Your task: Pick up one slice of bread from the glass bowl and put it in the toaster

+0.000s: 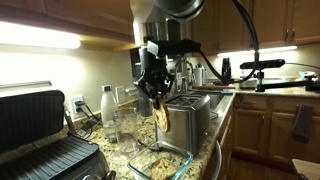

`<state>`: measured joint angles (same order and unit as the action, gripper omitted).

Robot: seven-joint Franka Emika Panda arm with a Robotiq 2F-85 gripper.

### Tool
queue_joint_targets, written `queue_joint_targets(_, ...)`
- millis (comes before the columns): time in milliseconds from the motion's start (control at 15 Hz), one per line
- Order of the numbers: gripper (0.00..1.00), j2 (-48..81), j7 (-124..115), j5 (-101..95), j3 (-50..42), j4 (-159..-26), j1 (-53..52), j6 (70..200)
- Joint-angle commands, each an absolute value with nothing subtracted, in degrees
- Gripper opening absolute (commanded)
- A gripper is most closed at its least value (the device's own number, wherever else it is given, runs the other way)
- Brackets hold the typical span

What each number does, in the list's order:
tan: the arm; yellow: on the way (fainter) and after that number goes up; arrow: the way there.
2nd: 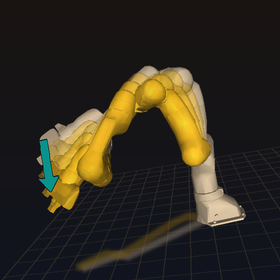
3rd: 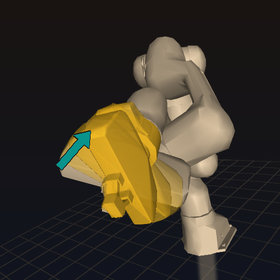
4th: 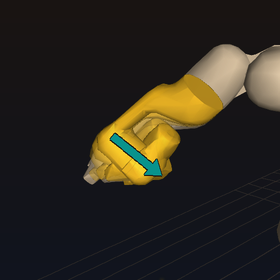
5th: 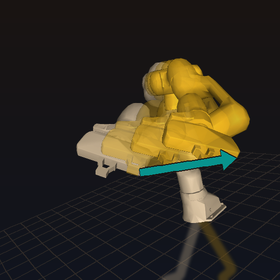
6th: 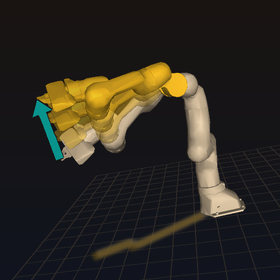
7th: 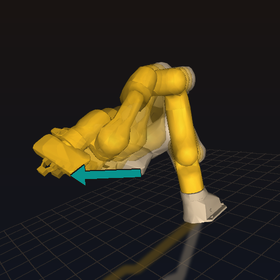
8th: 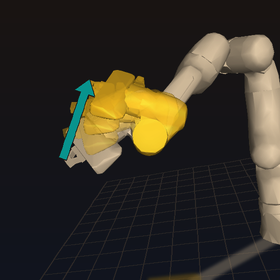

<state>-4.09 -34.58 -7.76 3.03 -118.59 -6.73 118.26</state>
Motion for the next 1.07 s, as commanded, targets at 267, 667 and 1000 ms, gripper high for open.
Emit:
queue_joint_targets(267, 0.05, -12.55, -44.66, -11.18, 3.42, -122.25, -1.77, 119.19)
queue_joint_targets(667, 0.05, -15.31, -49.86, -11.76, 2.45, -123.01, 2.88, 119.23)
queue_joint_targets(1000, 0.05, -16.59, -53.42, -12.06, 1.06, -124.5, 6.21, 119.78)
